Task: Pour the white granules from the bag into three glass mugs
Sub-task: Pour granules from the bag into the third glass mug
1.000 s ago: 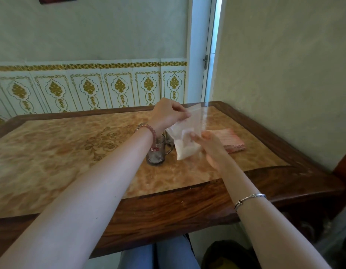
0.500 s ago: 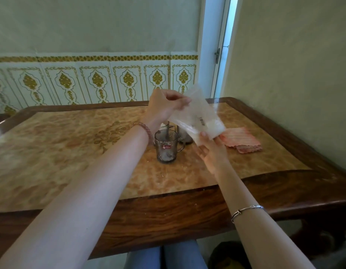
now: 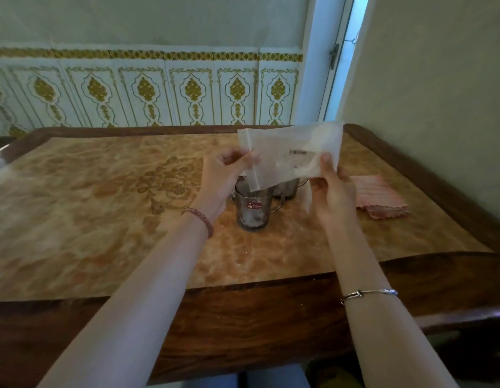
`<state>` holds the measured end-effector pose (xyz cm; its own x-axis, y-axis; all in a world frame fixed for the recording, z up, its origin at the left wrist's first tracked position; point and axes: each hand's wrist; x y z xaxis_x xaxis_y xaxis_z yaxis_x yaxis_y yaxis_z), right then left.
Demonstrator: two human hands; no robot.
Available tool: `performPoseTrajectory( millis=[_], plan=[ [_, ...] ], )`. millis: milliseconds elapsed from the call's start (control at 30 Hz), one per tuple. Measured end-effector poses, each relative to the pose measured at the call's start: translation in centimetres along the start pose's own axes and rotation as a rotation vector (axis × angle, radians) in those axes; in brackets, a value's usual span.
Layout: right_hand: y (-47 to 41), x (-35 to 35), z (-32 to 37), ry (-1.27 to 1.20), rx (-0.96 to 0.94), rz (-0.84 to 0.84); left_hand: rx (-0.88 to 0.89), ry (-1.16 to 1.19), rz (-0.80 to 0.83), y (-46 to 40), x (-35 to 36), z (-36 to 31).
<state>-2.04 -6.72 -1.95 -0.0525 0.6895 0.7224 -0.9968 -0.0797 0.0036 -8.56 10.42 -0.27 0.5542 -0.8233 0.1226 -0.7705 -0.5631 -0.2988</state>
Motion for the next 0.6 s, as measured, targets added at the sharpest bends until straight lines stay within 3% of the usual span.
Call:
performPoseTrajectory(
  millis=[267, 600],
  plan=[
    [-2.0, 1.4, -1.5, -0.064, 0.037, 0.144, -0.09, 0.081, -0.123, 0.1, -0.5, 3.0],
    [-1.9, 2.2, -2.3, -0.01, -0.088, 0.221, -0.078, 0.166, -0.144, 0.6, -0.6, 3.4]
  ],
)
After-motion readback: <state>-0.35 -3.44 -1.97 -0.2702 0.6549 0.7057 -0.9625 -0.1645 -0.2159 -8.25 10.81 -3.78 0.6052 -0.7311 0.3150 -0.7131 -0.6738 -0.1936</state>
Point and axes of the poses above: each hand's wrist, its own y-axis away from the middle knuckle, its own x-axis out of the palm, z = x × y, and after that the axes turned 5 degrees about -z, right-handed
